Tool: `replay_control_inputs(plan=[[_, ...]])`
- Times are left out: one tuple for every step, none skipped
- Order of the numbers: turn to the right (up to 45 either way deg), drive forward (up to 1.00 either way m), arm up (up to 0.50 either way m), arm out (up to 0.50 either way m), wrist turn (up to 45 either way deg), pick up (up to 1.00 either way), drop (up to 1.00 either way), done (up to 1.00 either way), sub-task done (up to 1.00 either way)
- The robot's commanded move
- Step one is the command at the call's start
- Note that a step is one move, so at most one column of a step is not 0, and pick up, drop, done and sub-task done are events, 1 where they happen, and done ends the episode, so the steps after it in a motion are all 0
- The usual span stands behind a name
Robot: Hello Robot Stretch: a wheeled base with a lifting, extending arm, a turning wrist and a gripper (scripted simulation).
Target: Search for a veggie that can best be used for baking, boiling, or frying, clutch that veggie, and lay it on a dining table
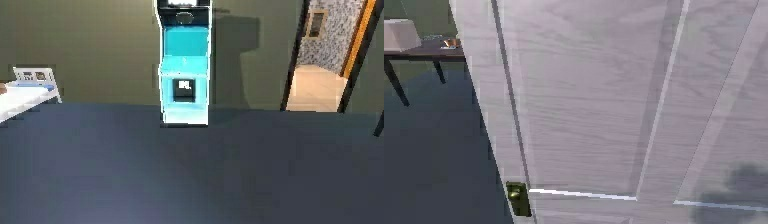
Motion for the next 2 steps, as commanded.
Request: replay_control_inputs(plan=[[6.0,0.0,0.0,0.0,0.0,0.0,0.0,0.0,0.0],[0.0,0.3,0.0,0.0,0.0,0.0,0.0,0.0,0.0]])
